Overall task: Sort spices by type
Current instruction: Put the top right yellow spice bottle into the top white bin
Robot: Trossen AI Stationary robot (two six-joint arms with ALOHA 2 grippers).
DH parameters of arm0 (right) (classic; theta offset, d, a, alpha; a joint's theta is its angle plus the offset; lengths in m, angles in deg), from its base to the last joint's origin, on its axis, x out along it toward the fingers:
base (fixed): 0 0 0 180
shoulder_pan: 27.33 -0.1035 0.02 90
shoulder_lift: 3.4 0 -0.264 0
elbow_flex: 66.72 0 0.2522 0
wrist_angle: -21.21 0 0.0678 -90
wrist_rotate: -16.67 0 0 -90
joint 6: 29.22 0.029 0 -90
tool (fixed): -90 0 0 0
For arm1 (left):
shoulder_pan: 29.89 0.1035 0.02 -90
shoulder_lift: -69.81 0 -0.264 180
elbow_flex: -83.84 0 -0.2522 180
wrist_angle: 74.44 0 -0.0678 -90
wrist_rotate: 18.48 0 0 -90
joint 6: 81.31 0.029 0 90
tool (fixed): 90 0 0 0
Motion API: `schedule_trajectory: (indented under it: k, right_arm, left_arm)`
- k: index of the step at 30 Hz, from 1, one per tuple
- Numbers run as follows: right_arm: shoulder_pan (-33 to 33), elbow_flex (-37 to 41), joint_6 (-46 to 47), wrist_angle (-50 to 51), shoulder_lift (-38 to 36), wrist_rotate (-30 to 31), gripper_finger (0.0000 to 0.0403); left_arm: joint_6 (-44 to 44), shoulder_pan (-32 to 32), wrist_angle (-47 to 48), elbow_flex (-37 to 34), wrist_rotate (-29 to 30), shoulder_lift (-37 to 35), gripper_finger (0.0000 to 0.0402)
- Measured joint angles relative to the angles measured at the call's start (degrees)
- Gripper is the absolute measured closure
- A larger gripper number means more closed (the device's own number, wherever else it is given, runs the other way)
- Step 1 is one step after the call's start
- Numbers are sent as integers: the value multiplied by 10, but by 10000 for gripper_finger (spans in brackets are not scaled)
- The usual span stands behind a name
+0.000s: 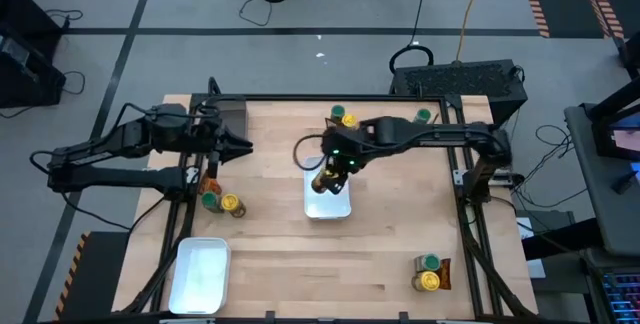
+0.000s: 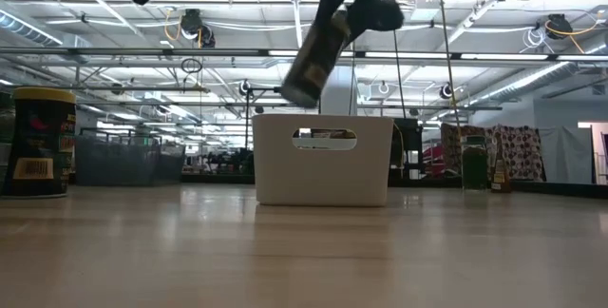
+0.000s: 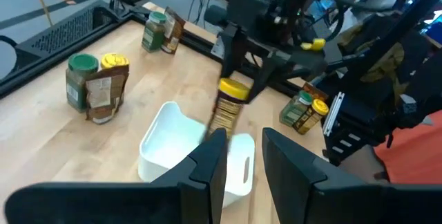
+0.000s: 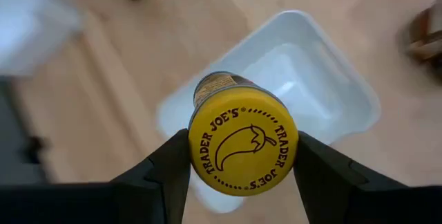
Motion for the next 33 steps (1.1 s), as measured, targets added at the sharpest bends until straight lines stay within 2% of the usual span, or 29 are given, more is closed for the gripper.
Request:
schedule_trajectory:
  k: [4,8,25,28,33]
  right_arm:
    - [6,-70,-49,53,58,32,209]
    - [13,-103,-84,52,95,44,209]
    - [22,-105,-127,38,187,44,208]
    - [22,-105,-129,37,190,47,201]
    - [22,-105,-130,34,188,89,174]
  left_arm:
    - [-3,0,15,0,0,-5,304]
    - [-4,0,24,0,0,-6,304]
    - [-4,0,22,0,2,-2,304]
    - [-4,0,22,0,2,-2,304]
    - [-4,0,22,0,3,-2,304]
